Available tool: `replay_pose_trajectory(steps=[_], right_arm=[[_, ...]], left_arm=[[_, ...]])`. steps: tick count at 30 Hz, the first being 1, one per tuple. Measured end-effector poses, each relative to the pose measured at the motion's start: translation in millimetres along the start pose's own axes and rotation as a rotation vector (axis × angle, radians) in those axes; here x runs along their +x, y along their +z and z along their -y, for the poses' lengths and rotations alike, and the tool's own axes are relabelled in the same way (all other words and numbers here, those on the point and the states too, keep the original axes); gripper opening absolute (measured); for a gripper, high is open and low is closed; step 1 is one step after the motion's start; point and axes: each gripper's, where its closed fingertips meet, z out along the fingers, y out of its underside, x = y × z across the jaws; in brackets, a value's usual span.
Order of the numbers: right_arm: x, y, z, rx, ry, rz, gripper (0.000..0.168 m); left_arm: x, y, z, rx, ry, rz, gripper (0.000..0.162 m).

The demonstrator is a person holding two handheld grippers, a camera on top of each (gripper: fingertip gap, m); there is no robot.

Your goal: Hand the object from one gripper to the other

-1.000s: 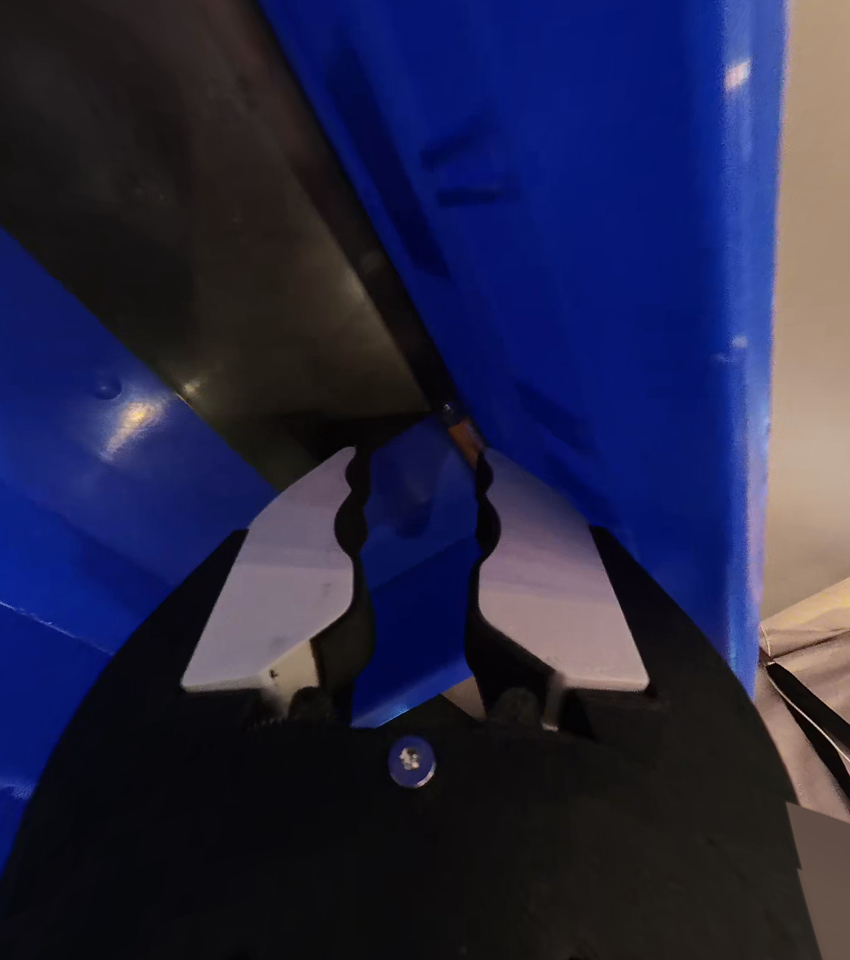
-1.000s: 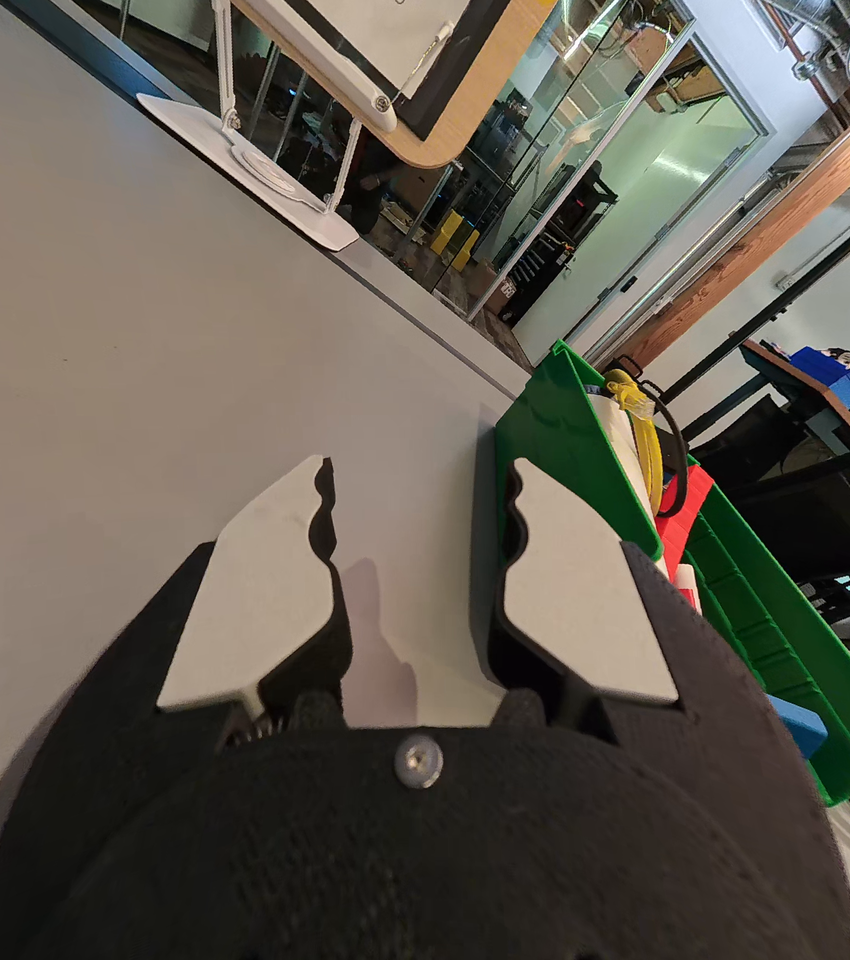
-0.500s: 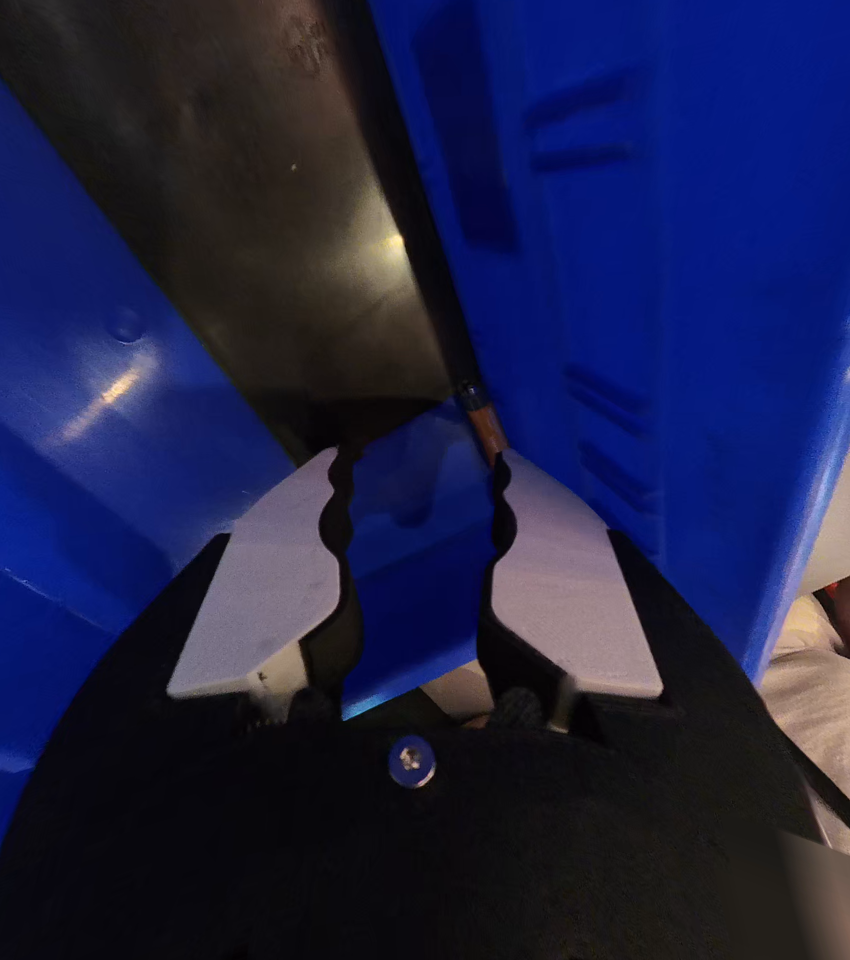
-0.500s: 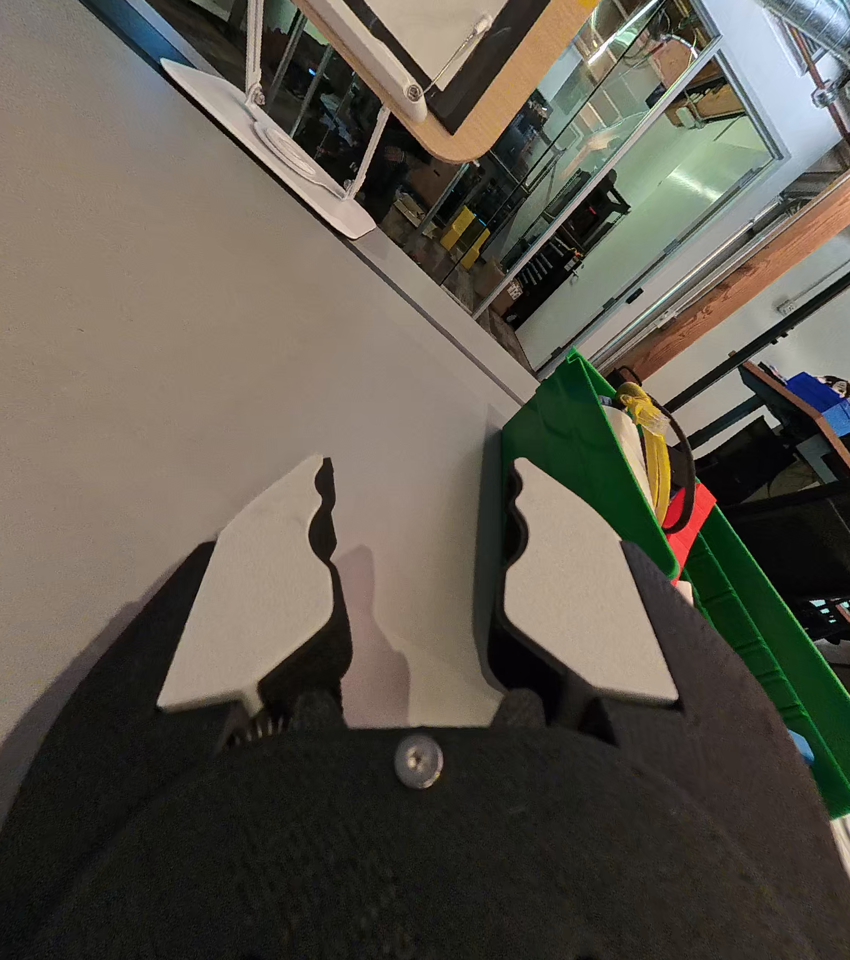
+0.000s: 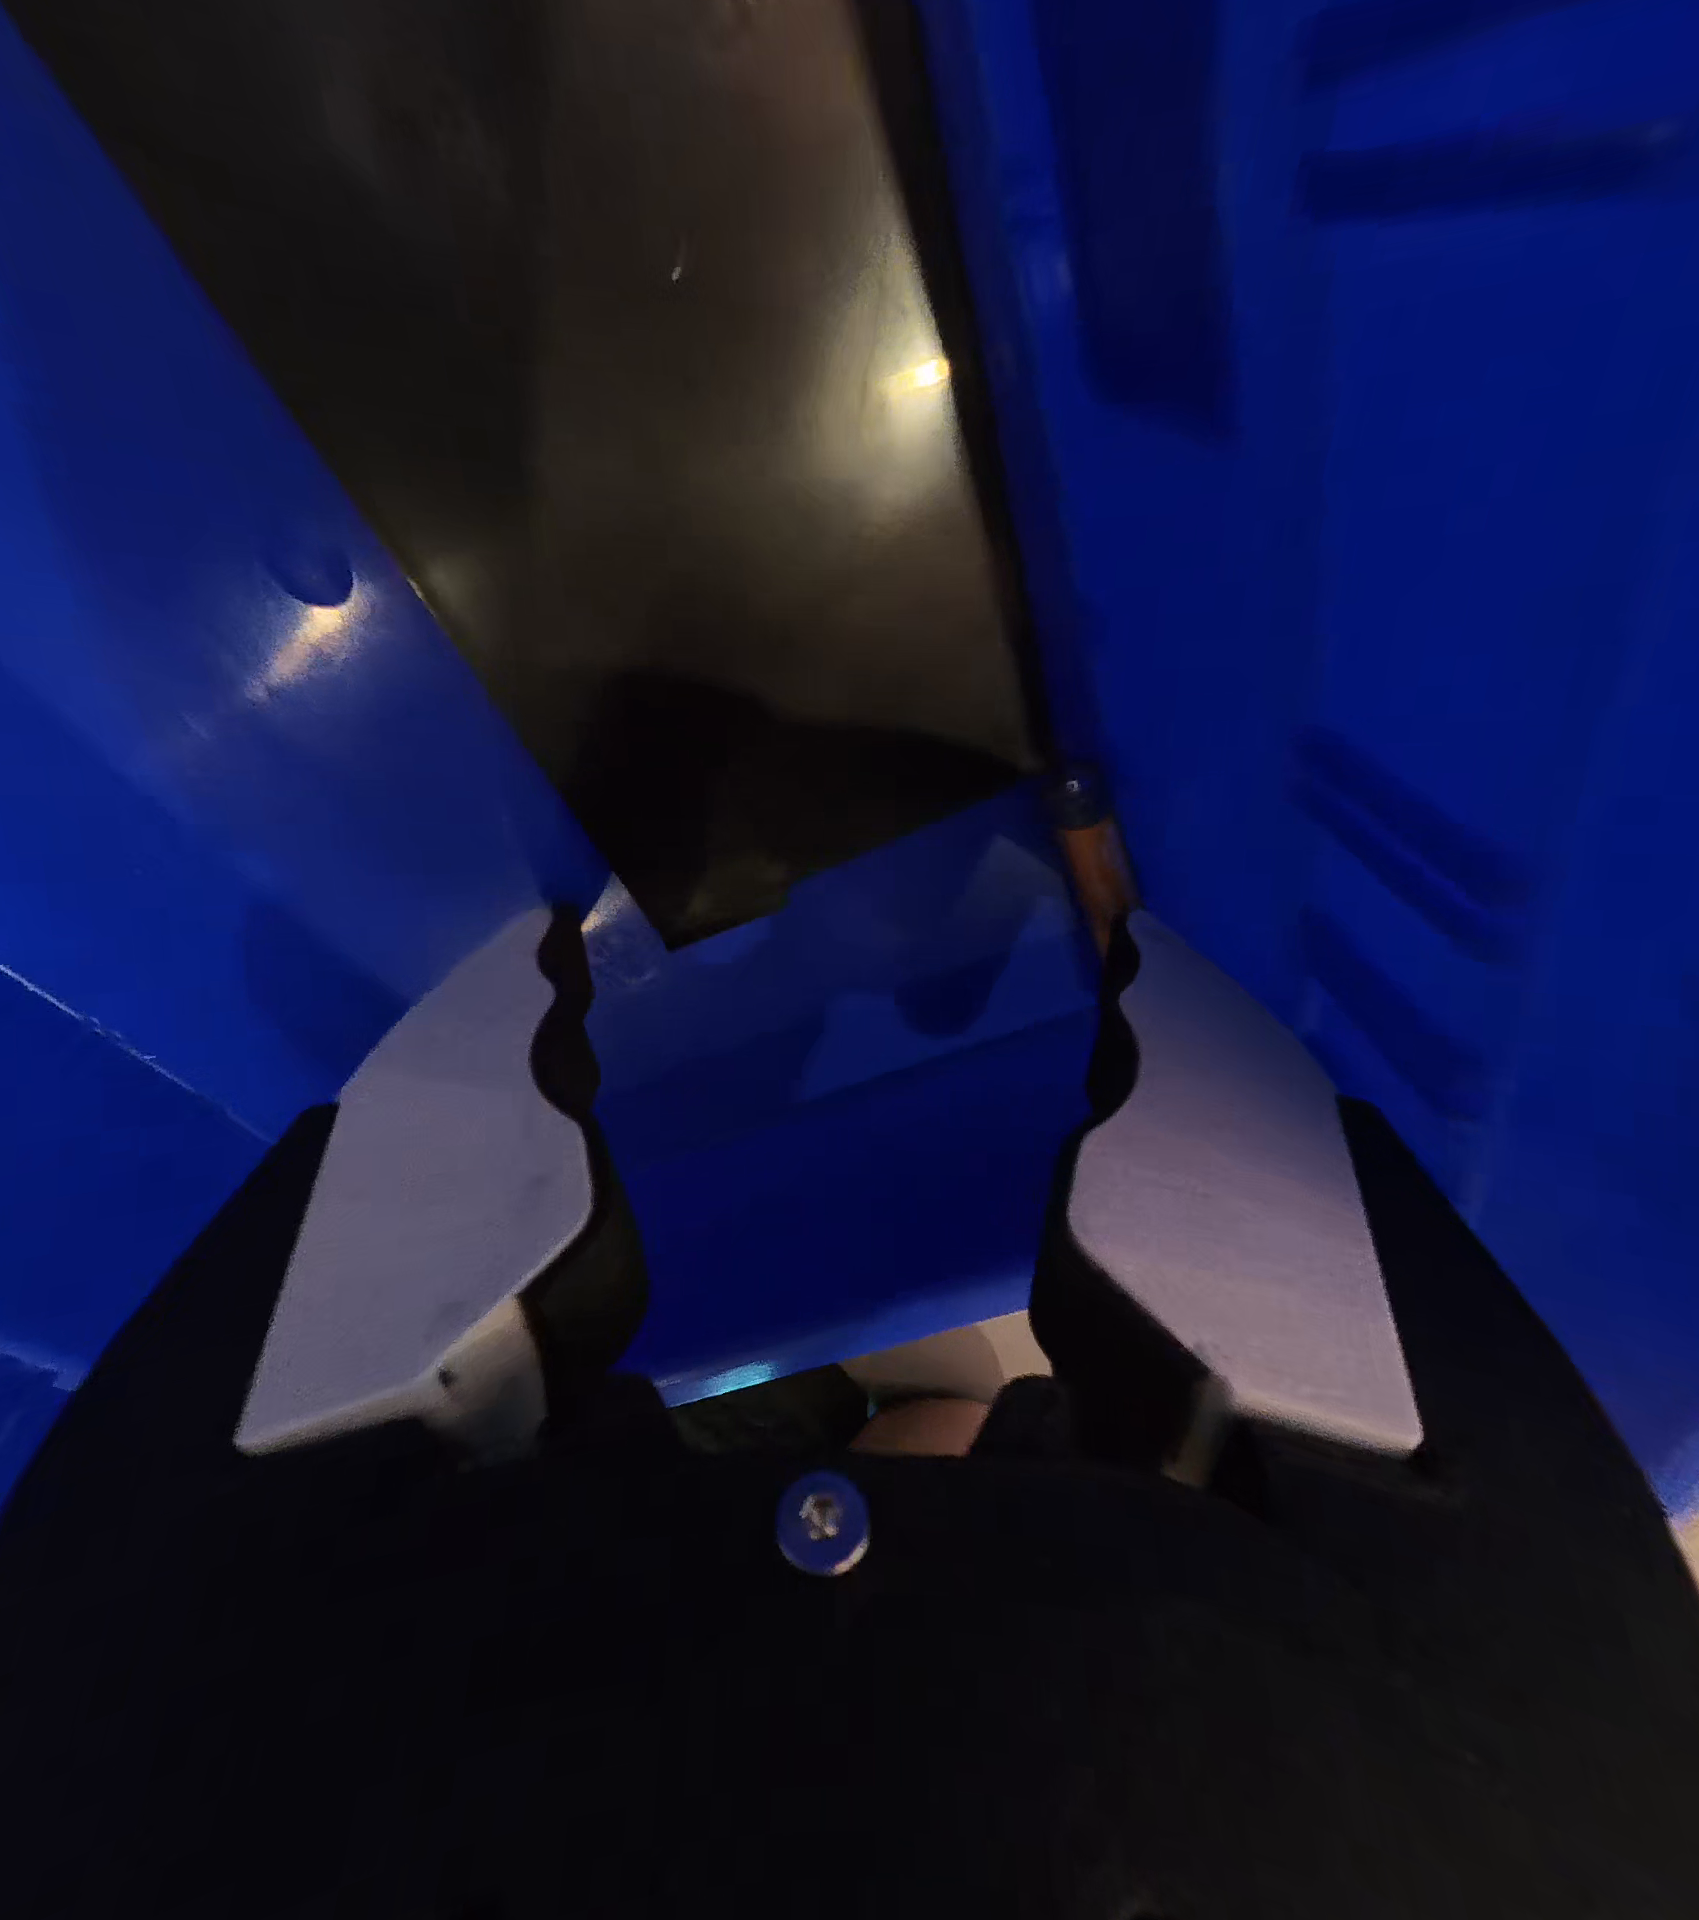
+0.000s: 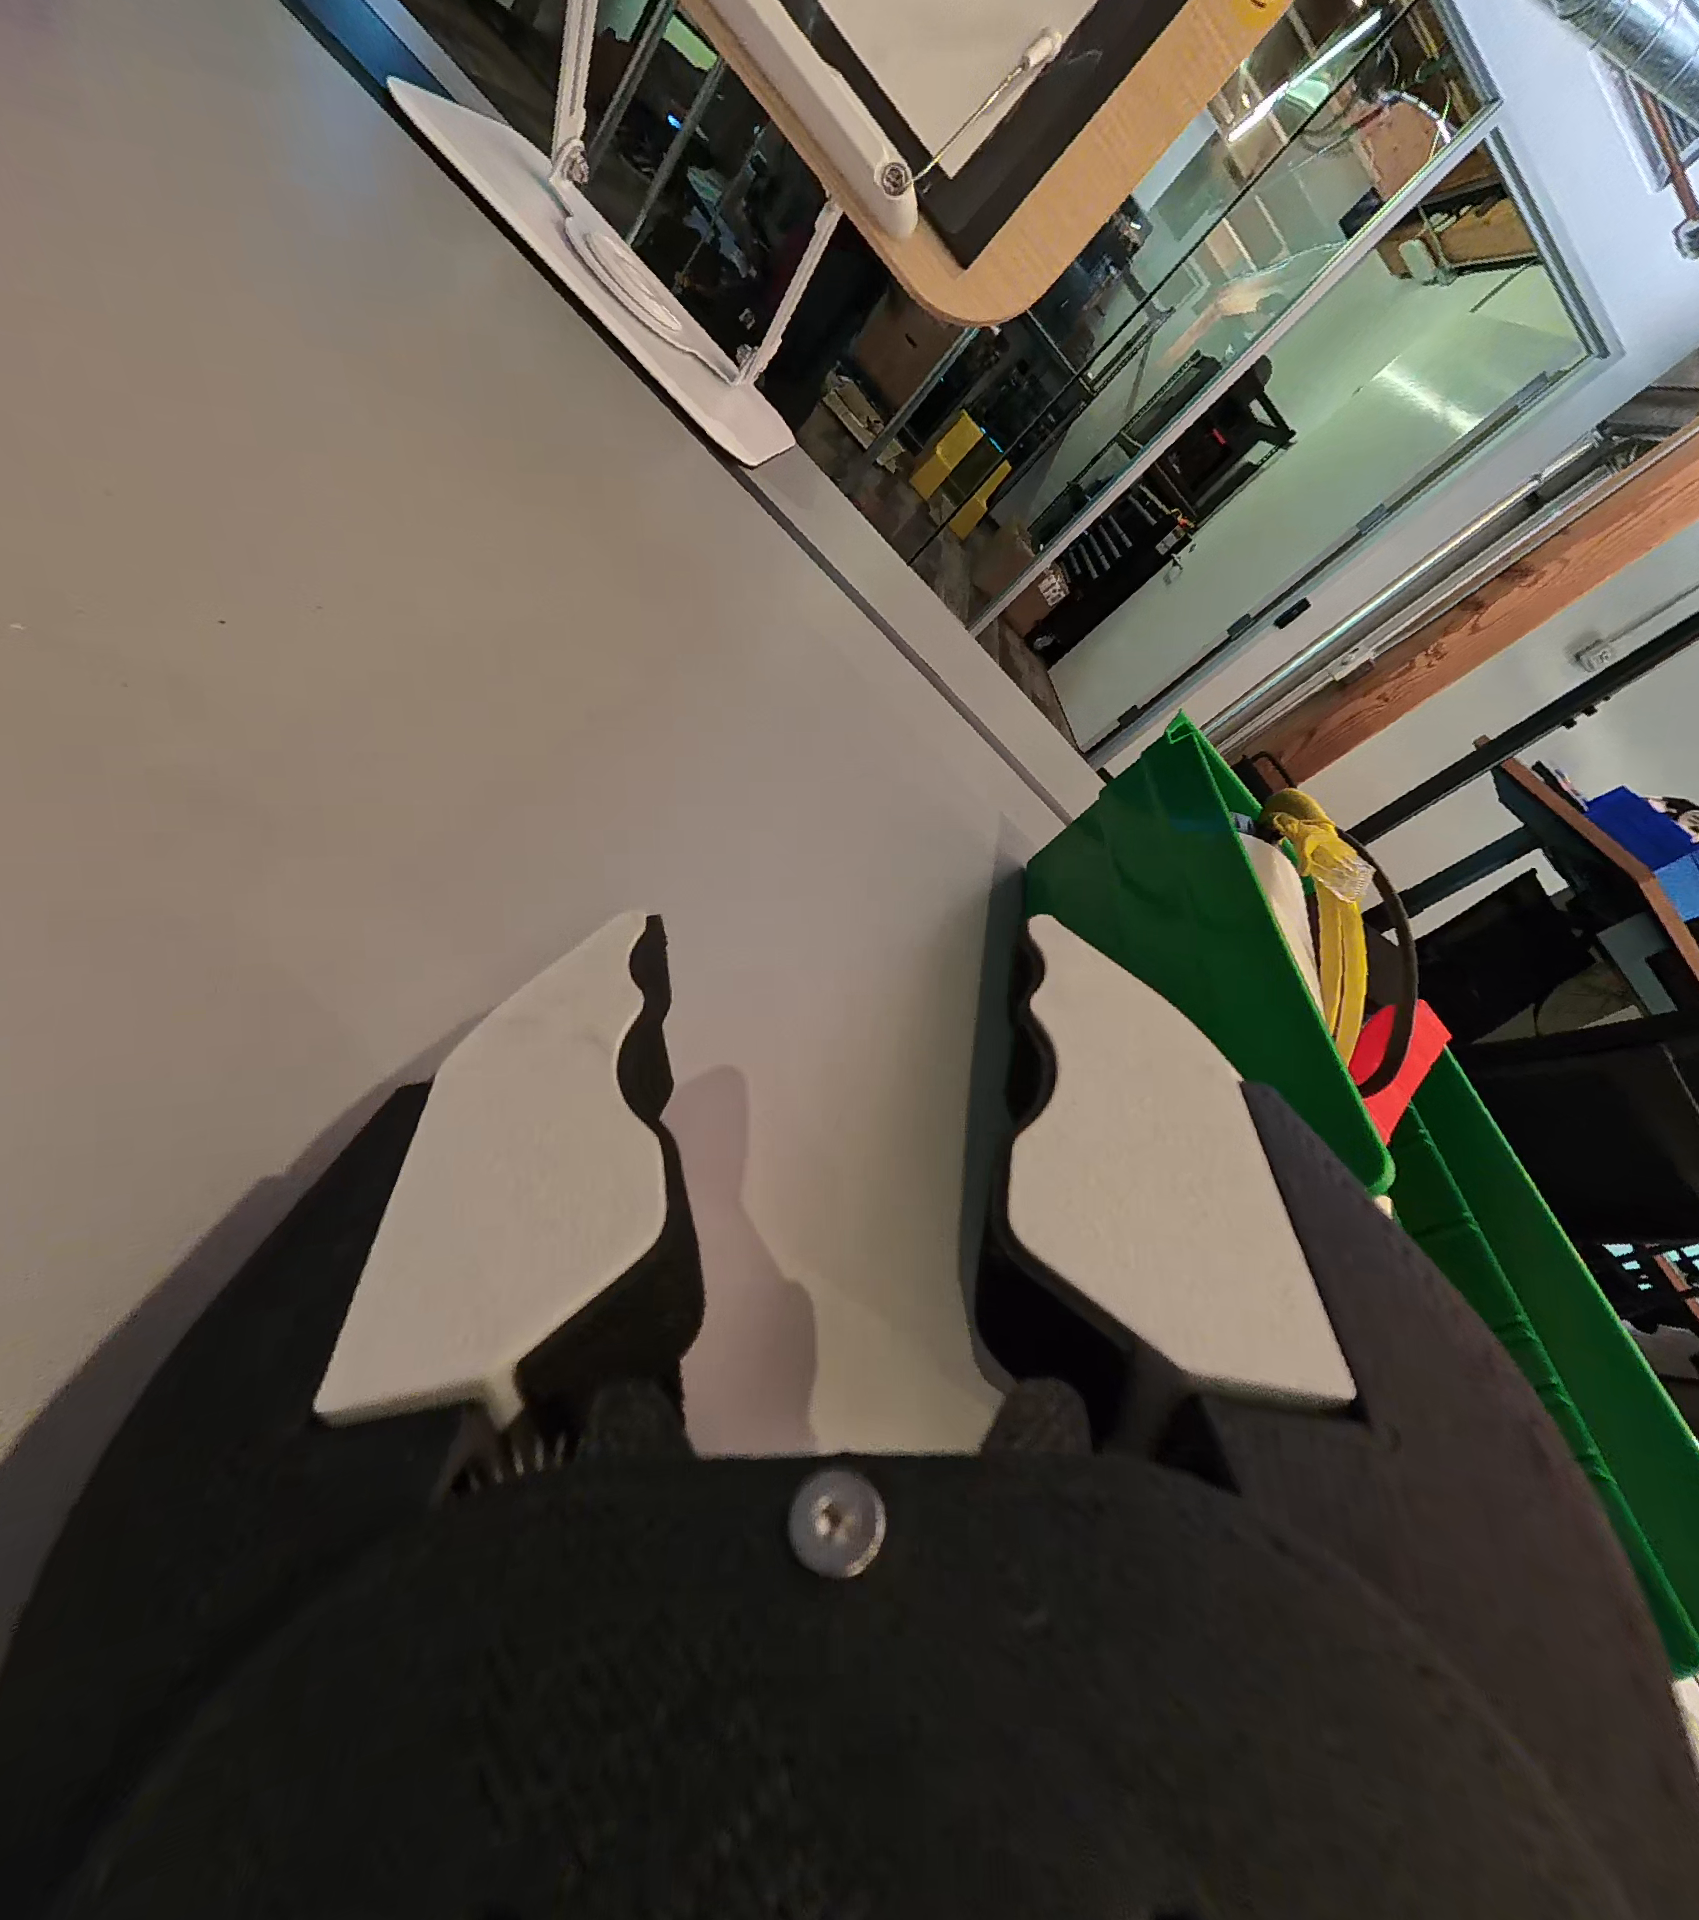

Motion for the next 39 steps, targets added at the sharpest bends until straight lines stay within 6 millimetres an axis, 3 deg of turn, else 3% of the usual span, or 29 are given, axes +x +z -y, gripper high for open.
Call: replay_pose_trajectory(steps=[2, 4, 5, 8, 11, 15, 19, 23, 30, 36, 39], right_arm=[[-0.8, 0.0, 0.1, 0.001, -0.003, 0.003, 0.063], [-1.7, 0.0, 0.2, 0.001, -0.008, 0.006, 0.063], [-2.3, -0.2, 0.5, 0.002, -0.01, 0.009, 0.063], [-4.4, -0.5, 1.5, 0.008, -0.017, 0.016, 0.063], [-6.7, 0.0, 1.2, 0.004, -0.032, 0.024, 0.063], [-10.6, 0.3, 1.0, 0.0, -0.056, 0.037, 0.063], [-15.8, 0.5, 1.1, -0.001, -0.087, 0.053, 0.063], [-20.9, 0.4, 2.1, 0.003, -0.114, 0.07, 0.064], [-24.1, 0.1, 3.3, 0.01, -0.134, 0.079, 0.063], [-24.5, 0.0, 3.5, 0.011, -0.137, 0.08, 0.063], [-24.7, -0.3, 3.7, 0.012, -0.138, 0.08, 0.063]], left_arm=[[-1.4, -0.5, -0.3, -0.006, 0.002, -0.003, 0.092], [-22.5, -1.1, -3.5, -0.019, -0.044, 0.102, 0.067], [-31.6, -0.9, -7.0, -0.045, -0.063, 0.136, 0.073], [-27.5, -0.5, -7.8, -0.044, -0.054, 0.055, 0.078], [-10.6, -4.1, -7.7, -0.025, 0.004, -0.016, 0.081], [-2.4, 0.0, -3.9, -0.042, 0.012, 0.018, 0.086], [-4.2, 4.3, -4.9, -0.087, 0.044, 0.12, 0.084], [-5.7, 4.5, -8.6, -0.101, 0.042, 0.114, 0.083], [-12.6, 3.3, -19.1, -0.15, 0.079, 0.132, 0.066], [-16.4, 1.8, -23.5, -0.183, 0.111, 0.153, 0.037], [-21.9, -4.1, -29.5, -0.198, 0.136, 0.21, 0.04]])
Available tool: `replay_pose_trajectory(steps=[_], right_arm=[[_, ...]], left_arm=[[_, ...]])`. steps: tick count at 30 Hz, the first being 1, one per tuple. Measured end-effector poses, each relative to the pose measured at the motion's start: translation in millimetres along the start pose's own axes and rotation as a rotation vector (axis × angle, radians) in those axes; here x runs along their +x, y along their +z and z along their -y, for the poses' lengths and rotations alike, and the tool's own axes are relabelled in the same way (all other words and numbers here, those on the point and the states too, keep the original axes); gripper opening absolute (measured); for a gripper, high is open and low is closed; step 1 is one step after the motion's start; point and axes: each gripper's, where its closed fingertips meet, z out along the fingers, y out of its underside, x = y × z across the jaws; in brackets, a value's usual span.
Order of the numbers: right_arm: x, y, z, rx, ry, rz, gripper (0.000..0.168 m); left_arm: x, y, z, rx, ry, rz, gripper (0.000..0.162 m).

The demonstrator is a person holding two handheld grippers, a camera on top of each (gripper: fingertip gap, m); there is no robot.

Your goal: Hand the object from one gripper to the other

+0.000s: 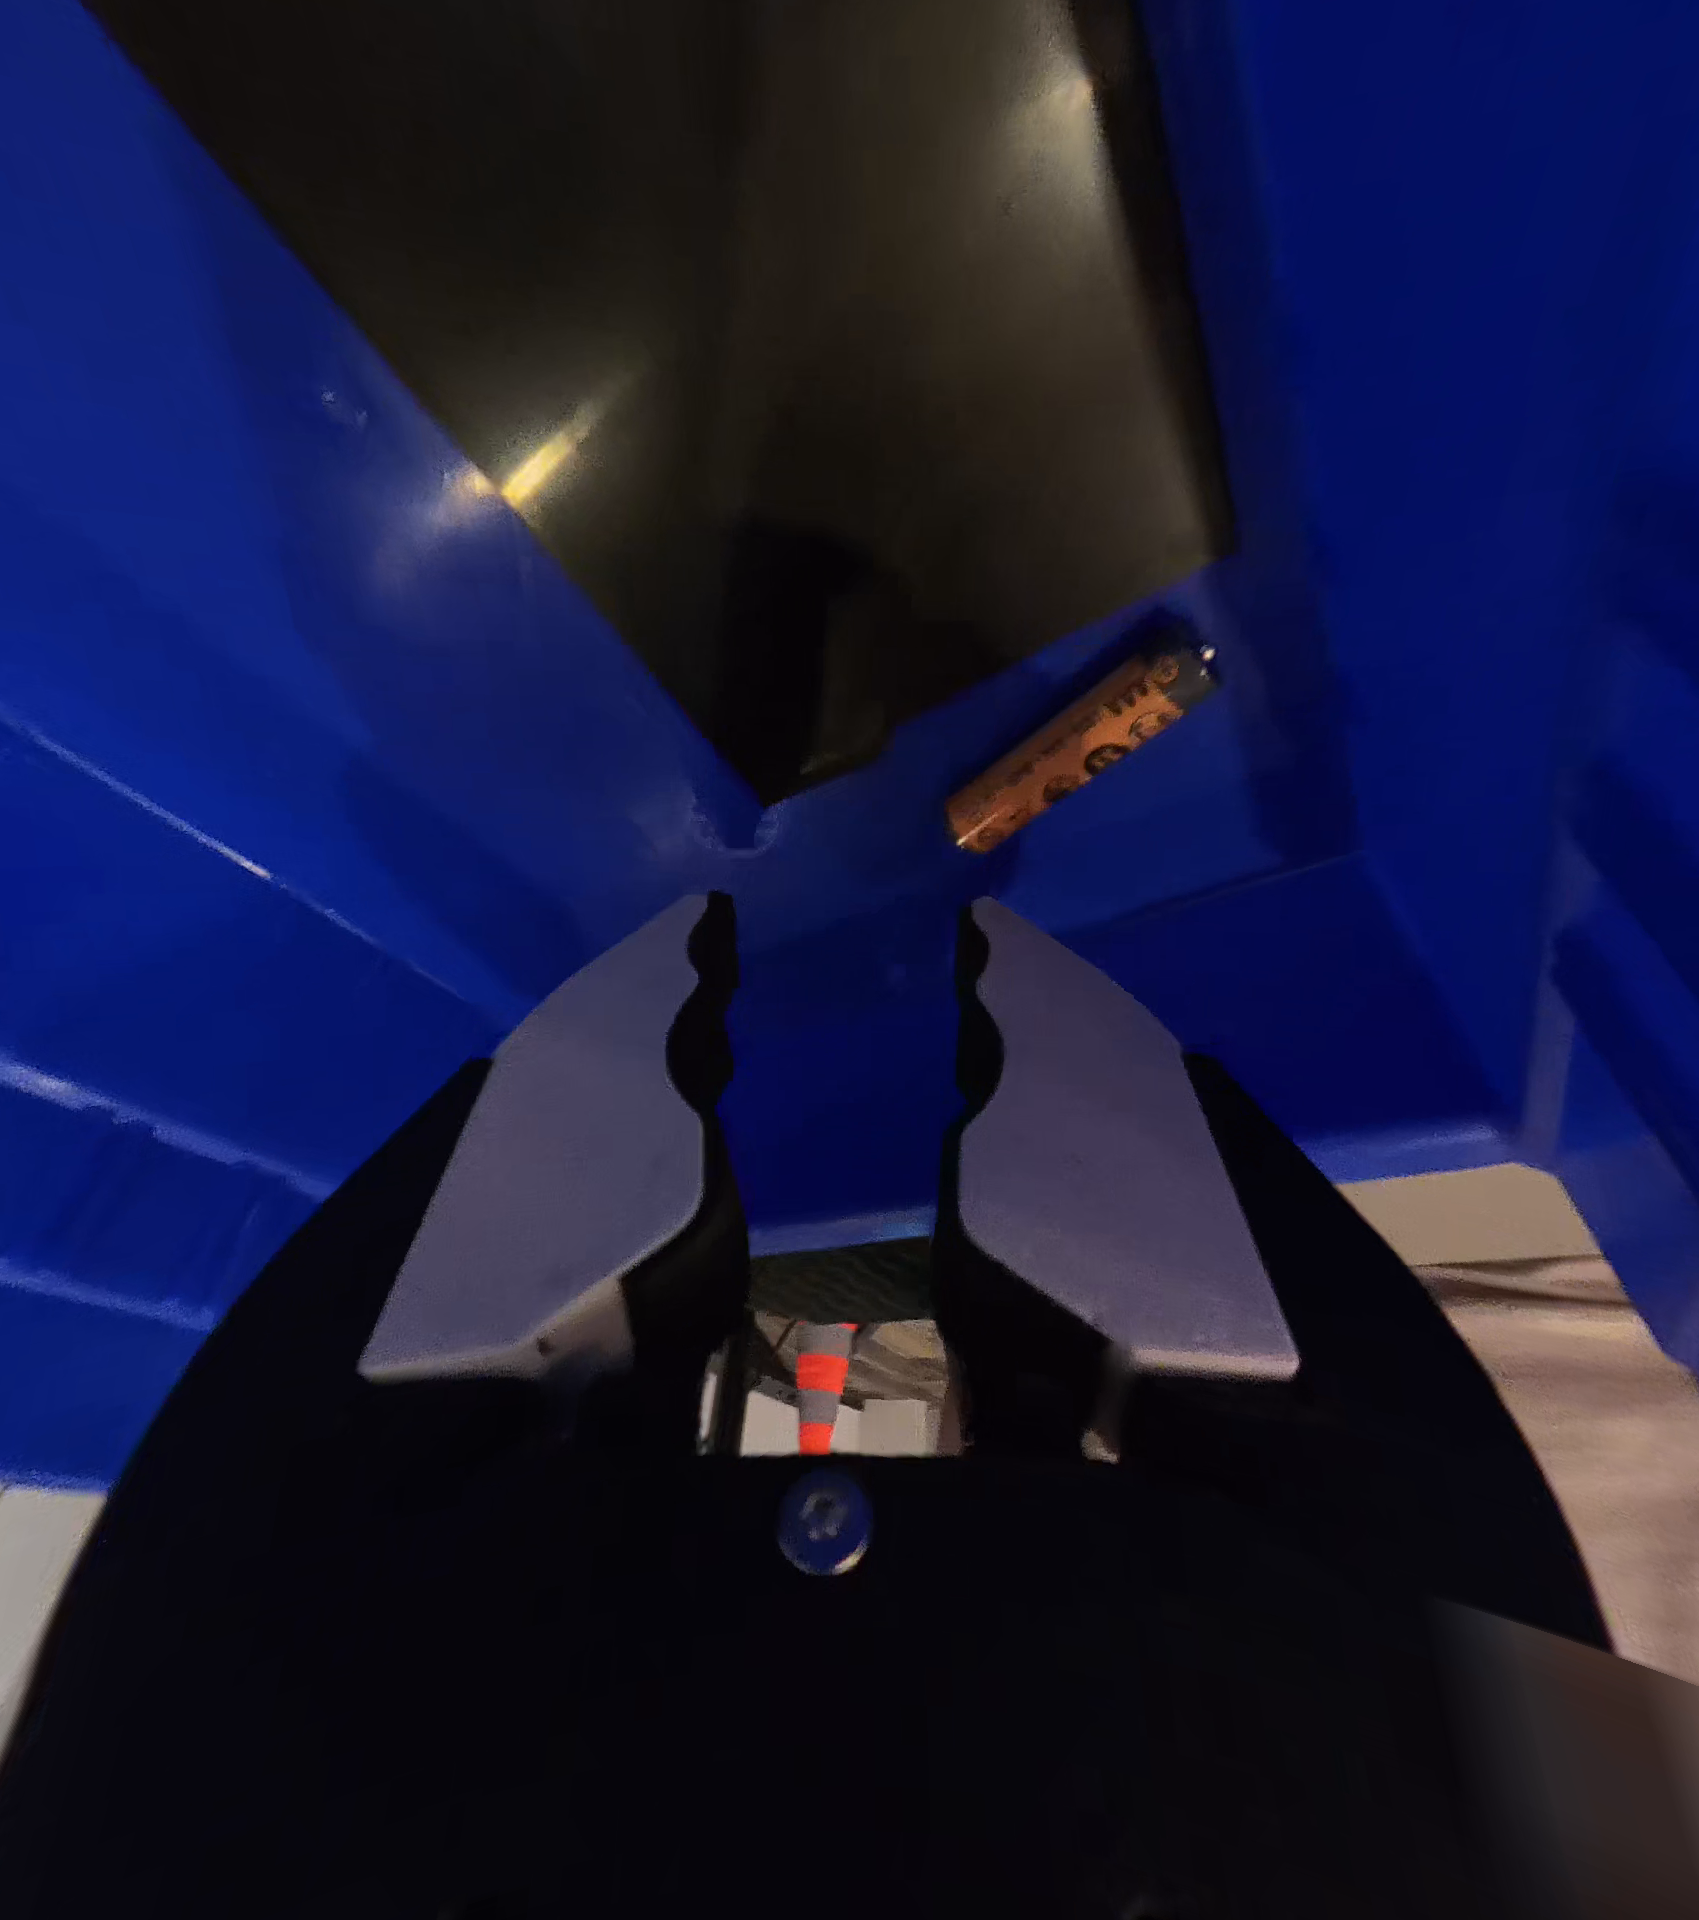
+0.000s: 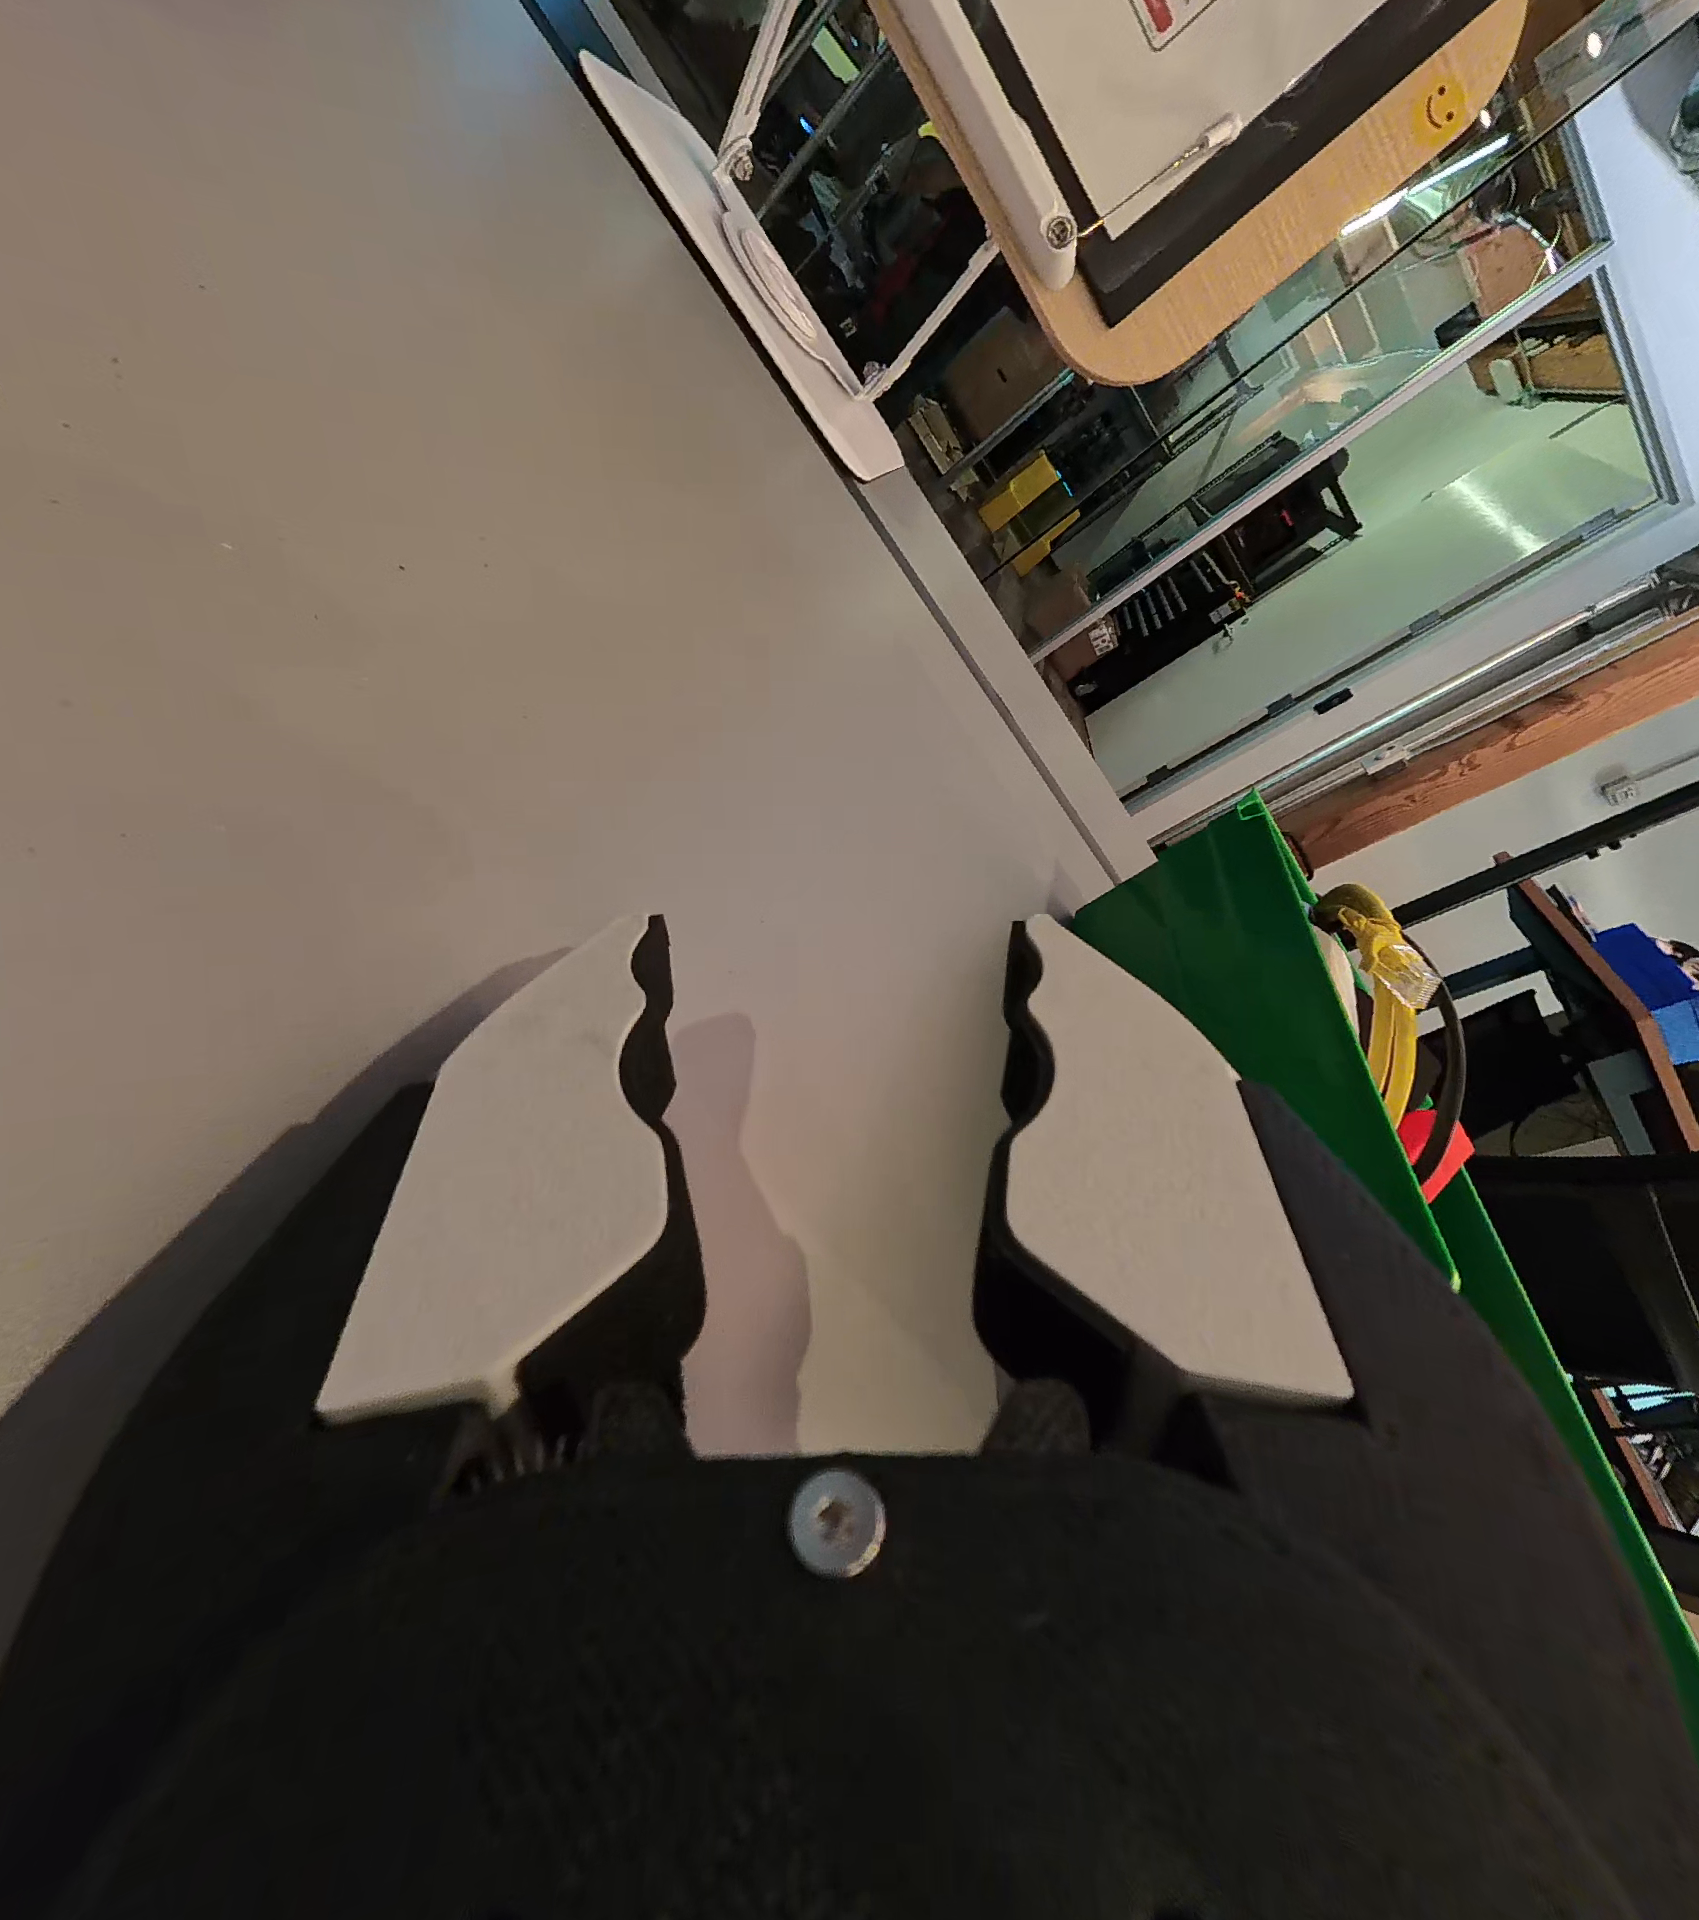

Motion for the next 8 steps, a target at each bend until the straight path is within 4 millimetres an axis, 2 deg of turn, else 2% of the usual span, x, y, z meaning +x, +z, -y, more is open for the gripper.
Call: replay_pose_trajectory(steps=[8], right_arm=[[-1.0, -0.3, 1.0, 0.006, -0.008, 0.003, 0.062]], left_arm=[[20.5, -11.6, 9.9, 0.068, 0.155, 0.033, 0.037]])
